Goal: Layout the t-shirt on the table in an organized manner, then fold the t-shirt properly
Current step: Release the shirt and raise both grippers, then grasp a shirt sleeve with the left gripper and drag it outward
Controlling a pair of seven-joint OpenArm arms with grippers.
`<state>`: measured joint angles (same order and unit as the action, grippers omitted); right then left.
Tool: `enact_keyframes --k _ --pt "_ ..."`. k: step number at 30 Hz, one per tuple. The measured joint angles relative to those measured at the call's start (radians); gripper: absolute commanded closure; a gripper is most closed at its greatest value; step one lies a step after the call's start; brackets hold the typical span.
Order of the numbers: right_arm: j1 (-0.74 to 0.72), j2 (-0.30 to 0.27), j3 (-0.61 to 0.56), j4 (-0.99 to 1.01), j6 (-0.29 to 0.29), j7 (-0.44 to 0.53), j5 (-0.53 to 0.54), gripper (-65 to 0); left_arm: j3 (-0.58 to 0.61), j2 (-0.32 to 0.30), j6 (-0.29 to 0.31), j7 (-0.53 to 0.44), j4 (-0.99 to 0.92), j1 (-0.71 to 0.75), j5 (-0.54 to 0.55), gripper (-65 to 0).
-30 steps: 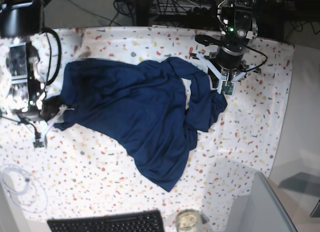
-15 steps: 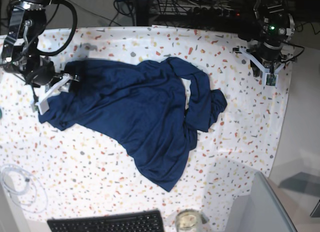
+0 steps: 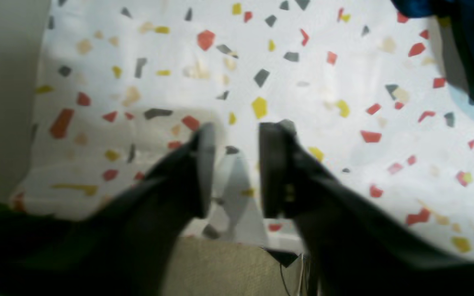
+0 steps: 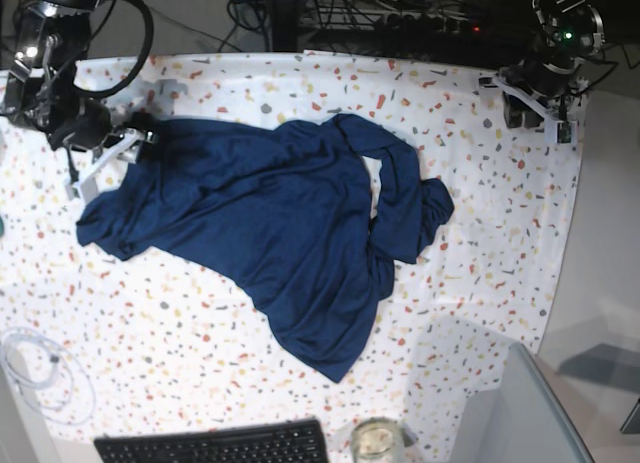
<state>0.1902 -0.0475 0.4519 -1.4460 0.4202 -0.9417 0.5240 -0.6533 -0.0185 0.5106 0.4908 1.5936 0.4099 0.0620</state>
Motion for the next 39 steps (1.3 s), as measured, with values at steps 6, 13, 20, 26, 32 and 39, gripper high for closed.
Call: enact_keyframes --k 6,13,20,26,32,39 --pt "-0.003 -0.008 0.001 0.074 0.009 0.019 0.027 -37.5 0.0 0.001 0.01 0.0 0.0 -0.005 0.014 -39.5" --pt "-0.041 -0.019 -0.078 0.158 0.15 0.041 0.076 -36.8 0.092 0.002 0.014 -0.002 -0.001 -0.008 0.007 -39.0" --pt "-0.036 -0.027 -0.085 0.161 0.15 0.021 0.067 -11.7 0.179 -0.001 -0.006 0.013 -0.002 -0.058 -0.006 -38.8" --pt "-0.031 -0.029 -0.086 0.166 0.149 0.01 0.052 0.0 0.356 0.0 -0.076 0.003 -0.006 -0.218 0.011 -36.2" --pt "-0.029 -0.055 -0.089 0.165 0.149 0.006 0.054 0.0 0.477 -0.005 -0.232 -0.008 -0.23 -0.392 0.006 0.0" --pt "-0.024 -0.081 -0.089 0.165 0.149 0.008 0.056 0.0 0.471 -0.031 -0.226 -0.063 -0.425 -0.417 -0.148 0.0"
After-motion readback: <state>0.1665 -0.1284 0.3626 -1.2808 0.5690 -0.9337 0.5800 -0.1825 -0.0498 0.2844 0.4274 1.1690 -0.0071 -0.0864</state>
